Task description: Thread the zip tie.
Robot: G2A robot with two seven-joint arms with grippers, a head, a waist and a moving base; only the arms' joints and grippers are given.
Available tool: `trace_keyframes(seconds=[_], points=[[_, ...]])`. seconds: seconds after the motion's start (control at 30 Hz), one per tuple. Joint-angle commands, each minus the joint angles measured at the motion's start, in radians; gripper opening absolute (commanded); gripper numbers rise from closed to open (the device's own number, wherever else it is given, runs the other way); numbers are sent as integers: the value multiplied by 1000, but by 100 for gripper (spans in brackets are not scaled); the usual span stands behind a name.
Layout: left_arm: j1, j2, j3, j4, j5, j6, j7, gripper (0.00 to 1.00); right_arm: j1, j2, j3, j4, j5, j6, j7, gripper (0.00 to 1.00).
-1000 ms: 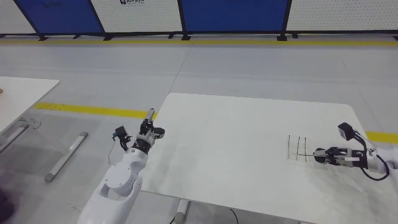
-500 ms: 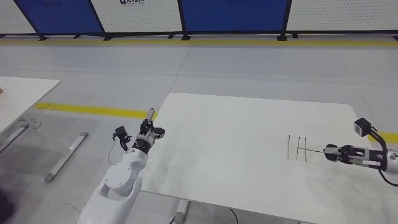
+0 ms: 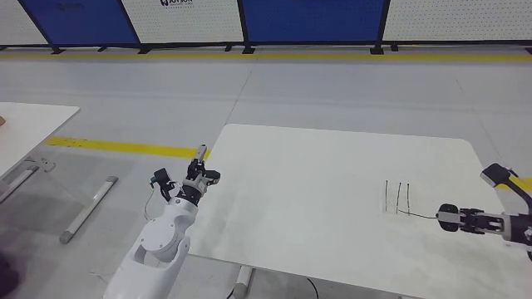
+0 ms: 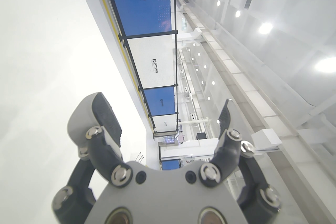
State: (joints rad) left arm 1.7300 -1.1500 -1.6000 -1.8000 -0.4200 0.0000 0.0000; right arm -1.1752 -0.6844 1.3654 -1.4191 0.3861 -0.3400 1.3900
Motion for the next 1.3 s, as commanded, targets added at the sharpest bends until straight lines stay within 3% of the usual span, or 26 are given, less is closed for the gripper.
trace_keyframes(seconds=[0.0, 0.17, 0.37, 0.47, 0.57, 0.67, 0.7, 1.13, 1.27], points=[[0, 0, 0, 0, 0, 0, 0, 100, 0, 0, 0, 0, 0, 0, 0, 0], [0, 0, 0, 0, 0, 0, 0, 100, -6, -6, -8, -22, 28, 0, -28, 0], [0, 0, 0, 0, 0, 0, 0, 100, 74, -25, -8, -161, 35, 0, -57, 0], [0, 0, 0, 0, 0, 0, 0, 100, 154, -44, -61, -205, 14, 0, -58, 0], [0, 0, 0, 0, 0, 0, 0, 100, 256, -76, -161, -216, -1, 0, -52, 0], [0, 0, 0, 0, 0, 0, 0, 100, 365, -123, -288, -158, 1, 0, -48, 0], [0, 0, 0, 0, 0, 0, 0, 100, 376, -128, -302, -147, 4, 0, -46, 0], [0, 0, 0, 0, 0, 0, 0, 100, 372, -129, -303, -149, 10, 0, -51, 0], [0, 0, 0, 0, 0, 0, 0, 100, 350, -143, -315, -94, 136, 0, -6, 0]])
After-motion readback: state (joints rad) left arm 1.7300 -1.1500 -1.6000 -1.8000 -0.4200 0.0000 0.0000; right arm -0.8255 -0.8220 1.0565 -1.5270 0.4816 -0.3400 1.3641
